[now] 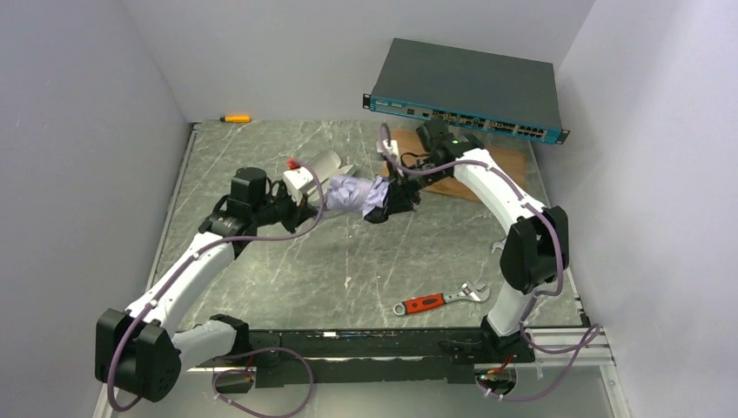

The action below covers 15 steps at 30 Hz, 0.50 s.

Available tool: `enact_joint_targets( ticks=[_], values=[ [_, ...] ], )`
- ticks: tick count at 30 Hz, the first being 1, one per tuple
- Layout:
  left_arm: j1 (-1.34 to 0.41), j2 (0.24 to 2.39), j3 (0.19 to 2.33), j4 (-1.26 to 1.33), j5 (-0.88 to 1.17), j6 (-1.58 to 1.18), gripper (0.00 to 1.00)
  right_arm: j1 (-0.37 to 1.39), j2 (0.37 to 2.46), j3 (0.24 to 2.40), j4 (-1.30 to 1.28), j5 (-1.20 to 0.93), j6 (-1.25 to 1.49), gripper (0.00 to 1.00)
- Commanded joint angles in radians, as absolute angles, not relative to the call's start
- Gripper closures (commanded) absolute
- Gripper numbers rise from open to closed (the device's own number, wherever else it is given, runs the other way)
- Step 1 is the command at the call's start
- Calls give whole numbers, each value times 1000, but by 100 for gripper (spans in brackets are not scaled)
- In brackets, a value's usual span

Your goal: Open the umbrella

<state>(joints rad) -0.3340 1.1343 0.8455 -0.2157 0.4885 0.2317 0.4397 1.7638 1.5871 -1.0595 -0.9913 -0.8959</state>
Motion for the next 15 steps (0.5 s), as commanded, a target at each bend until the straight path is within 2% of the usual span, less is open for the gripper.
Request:
enact_joint_targets(
  ticks=[1,5,8,11,14,15],
  values=[
    [-336,1025,805,-320,778,317,100,400,1687,1484,-787,-1024,-644,100],
    [-358,1013,915,-457,928,325,100,410,1711,1460,-828,-953,-691,100],
    [-265,1052,1013,-352,899,40,100,421,1739,1470,-928,-945,-795,100],
    [-163,1102,1076,-283,742,-148,100,442,1725,1468,-993,-951,-894,100],
    [-114,1145,1127,-310,540,-118,100,472,1705,1470,-1027,-951,-963,100],
    [-112,1161,1144,-338,517,-56,93,480,1702,1476,-1030,-957,-963,100]
  ],
)
